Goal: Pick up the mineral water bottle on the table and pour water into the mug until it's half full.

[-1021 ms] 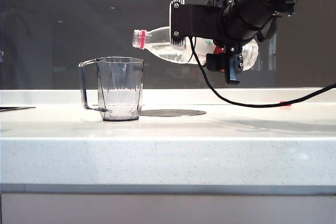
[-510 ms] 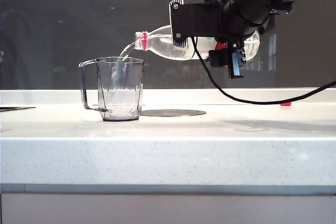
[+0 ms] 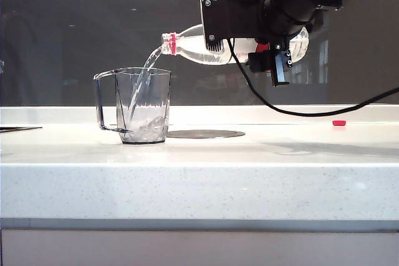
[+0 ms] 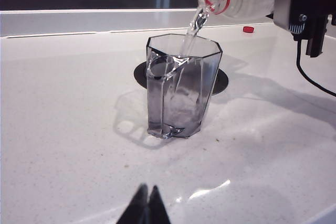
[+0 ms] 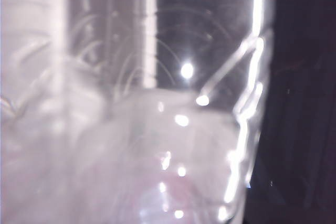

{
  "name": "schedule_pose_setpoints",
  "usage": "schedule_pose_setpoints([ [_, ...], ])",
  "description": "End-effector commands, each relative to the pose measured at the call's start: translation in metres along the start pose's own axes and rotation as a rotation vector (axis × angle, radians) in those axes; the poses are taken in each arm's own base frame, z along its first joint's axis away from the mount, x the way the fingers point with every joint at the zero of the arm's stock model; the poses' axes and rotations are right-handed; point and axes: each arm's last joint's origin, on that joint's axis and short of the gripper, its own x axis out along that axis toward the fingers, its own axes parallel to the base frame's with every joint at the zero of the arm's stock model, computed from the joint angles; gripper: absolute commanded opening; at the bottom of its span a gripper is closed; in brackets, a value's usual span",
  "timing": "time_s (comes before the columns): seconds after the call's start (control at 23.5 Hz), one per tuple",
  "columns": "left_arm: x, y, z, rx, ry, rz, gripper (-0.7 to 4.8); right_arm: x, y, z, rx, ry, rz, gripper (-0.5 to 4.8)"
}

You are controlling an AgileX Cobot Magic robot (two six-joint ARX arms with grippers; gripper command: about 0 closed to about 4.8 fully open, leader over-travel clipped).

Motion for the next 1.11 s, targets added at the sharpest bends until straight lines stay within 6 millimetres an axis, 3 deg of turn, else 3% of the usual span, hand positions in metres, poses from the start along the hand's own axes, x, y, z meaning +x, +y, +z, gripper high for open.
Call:
schedule_pose_setpoints([
  [0.04,-0.0001,-0.0002,0.0021,0.002,-0.014,-0.004,-0.04,-0.0011,-0.0130,-0.0007,0.024,0.014,-0.076,3.04],
  [1.11,-0.0001,-0.0002,0.0021,0.002,-0.015,-0.004,-0.04,-0.0011,-0.0130,-0.0010,0.011,0.024,-0.075,3.04],
])
